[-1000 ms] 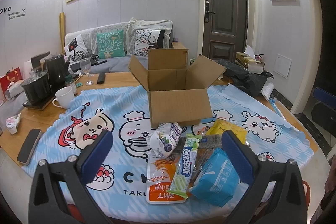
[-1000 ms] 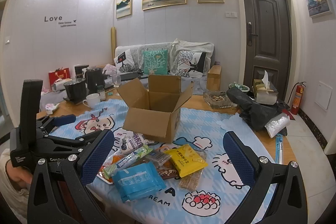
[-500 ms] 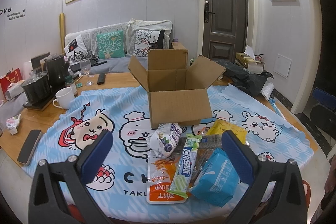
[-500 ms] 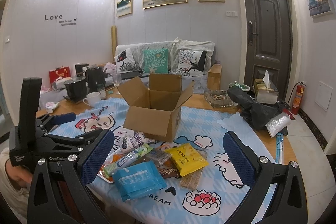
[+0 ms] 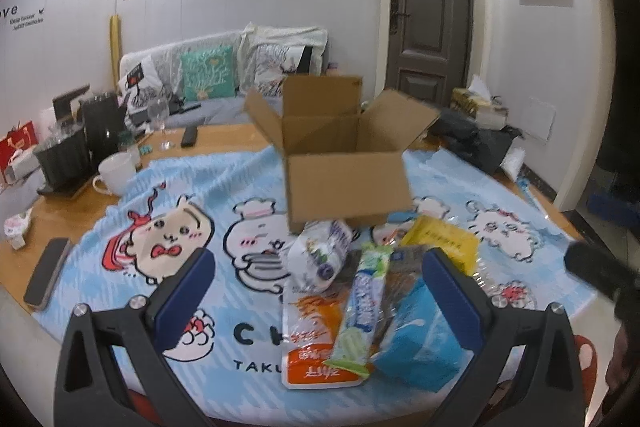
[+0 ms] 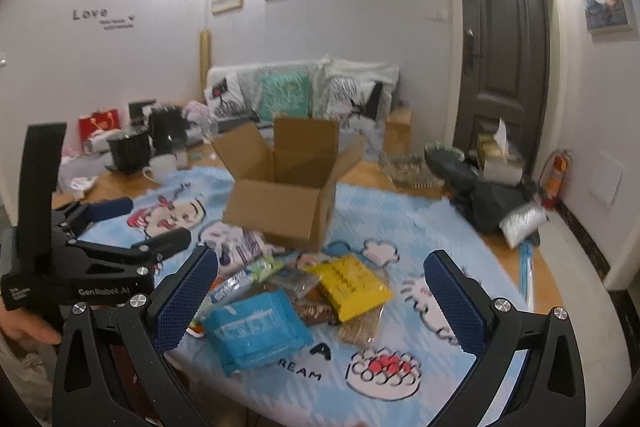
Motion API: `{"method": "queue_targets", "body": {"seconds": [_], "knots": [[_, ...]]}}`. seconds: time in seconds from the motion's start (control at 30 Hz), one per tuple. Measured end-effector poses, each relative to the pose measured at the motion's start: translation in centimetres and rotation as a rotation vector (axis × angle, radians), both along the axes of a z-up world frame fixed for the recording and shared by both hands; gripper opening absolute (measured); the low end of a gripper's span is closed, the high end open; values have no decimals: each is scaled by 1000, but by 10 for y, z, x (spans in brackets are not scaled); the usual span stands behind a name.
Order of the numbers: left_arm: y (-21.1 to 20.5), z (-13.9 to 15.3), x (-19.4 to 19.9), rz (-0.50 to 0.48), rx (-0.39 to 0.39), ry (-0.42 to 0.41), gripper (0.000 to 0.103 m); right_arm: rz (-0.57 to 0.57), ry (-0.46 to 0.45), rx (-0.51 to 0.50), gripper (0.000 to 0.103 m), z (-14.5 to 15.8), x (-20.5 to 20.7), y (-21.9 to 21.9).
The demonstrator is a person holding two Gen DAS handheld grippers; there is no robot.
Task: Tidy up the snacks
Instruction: 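Grasp the blue biscuit pack with the right tool while the left tool approaches the green bar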
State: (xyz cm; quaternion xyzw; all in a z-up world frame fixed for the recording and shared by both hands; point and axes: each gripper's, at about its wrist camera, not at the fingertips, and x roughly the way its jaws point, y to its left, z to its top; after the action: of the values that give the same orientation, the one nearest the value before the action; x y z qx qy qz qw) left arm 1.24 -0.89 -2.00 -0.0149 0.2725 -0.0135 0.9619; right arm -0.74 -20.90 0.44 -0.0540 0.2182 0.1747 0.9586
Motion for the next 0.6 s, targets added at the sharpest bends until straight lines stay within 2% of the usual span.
{"method": "queue_targets", "body": {"seconds": [0.17, 0.37, 0.47, 0.6], "knots": [[14, -26, 20, 48, 18, 109, 103, 83, 182, 18, 103, -41, 25, 16], [39, -56, 37, 52, -9, 183, 103, 55, 375, 105, 102, -93, 45, 35], [55, -69, 43, 35, -70, 217, 103, 32, 441, 162, 100, -111, 53, 38], [69, -74, 41, 22, -150, 184, 103, 7, 488, 204, 88, -117, 57, 50]]}}
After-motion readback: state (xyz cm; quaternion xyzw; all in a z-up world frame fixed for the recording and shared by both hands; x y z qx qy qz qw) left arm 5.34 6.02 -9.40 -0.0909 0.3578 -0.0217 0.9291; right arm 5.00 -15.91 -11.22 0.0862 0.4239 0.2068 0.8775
